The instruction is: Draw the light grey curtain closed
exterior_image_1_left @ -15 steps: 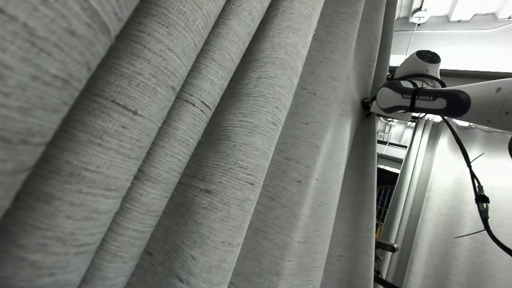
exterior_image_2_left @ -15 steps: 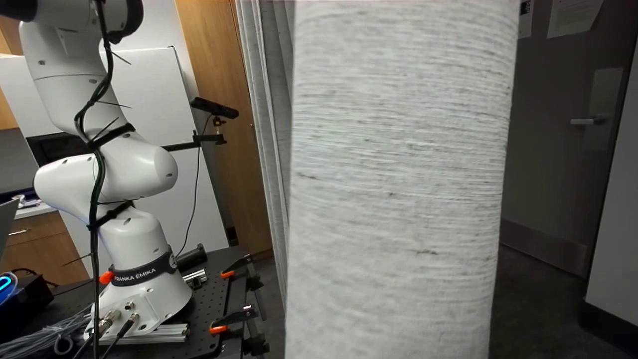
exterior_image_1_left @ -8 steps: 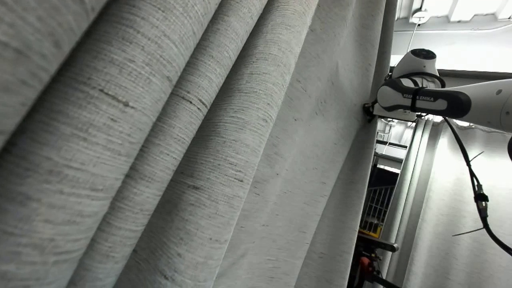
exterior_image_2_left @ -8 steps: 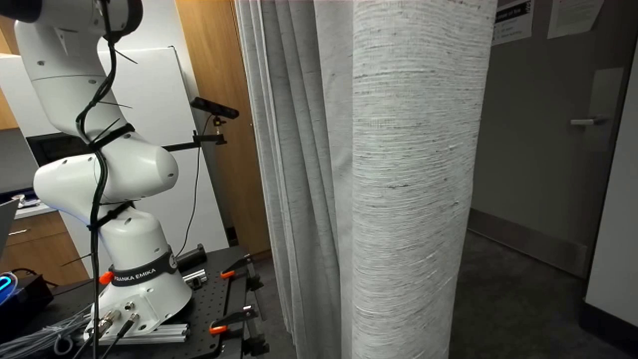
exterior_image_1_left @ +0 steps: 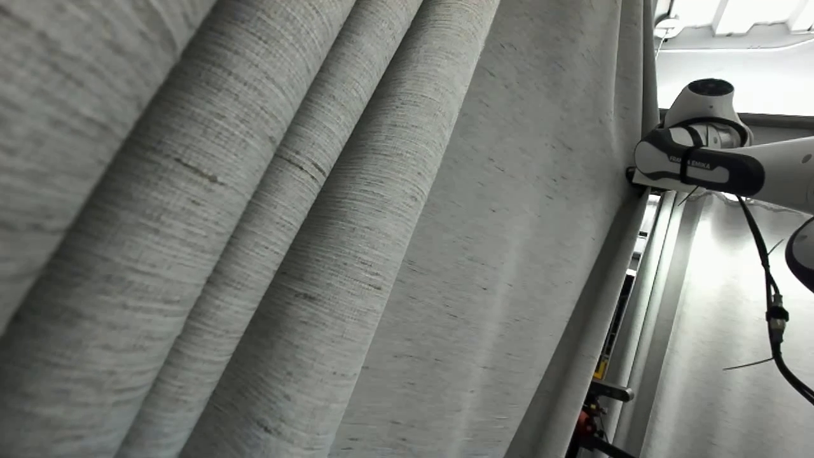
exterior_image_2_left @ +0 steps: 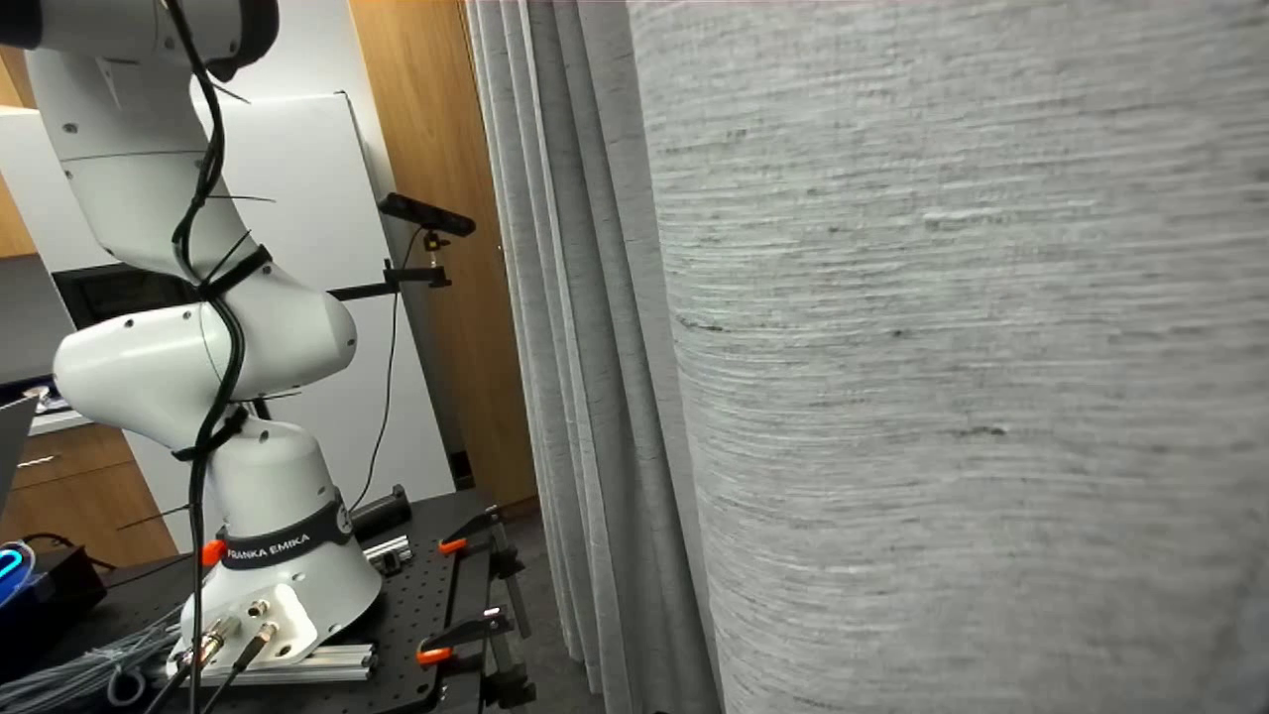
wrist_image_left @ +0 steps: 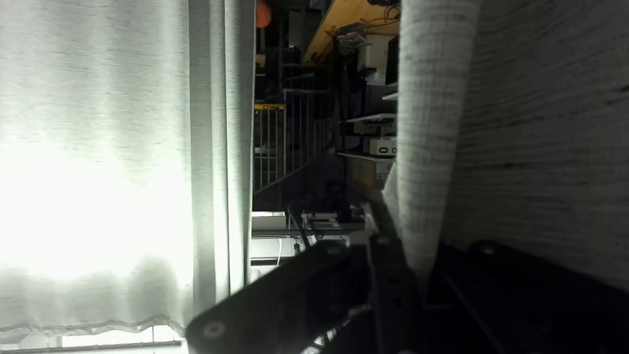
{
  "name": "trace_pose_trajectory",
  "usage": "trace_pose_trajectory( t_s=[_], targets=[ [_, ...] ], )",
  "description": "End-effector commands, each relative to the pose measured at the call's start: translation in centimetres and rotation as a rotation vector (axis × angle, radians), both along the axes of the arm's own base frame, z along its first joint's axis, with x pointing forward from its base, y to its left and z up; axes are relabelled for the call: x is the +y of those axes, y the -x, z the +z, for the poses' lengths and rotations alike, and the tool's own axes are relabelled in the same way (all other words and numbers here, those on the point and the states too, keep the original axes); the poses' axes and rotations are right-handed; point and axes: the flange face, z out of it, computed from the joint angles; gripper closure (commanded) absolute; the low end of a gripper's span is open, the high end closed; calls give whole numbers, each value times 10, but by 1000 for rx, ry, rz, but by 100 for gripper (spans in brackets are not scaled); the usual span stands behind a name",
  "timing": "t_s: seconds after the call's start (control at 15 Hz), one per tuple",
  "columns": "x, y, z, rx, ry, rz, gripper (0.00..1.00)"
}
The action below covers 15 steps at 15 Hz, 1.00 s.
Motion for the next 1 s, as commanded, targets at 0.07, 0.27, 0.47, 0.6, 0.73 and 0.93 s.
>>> trace_pose_trajectory(
  t_s=[0.07,0.27,0.47,0.6,0.73,0.93],
  targets=[
    [-37,4,-17,-78,-133,-81,100],
    [-22,-35,-22,-102,-134,60,100],
    [-2,-78,-33,-130,-179,236,100],
    [9,-100,-41,-130,-204,318,100],
    [14,-113,-47,-132,-225,377,100],
    [14,-131,-60,-131,-250,434,100]
  ],
)
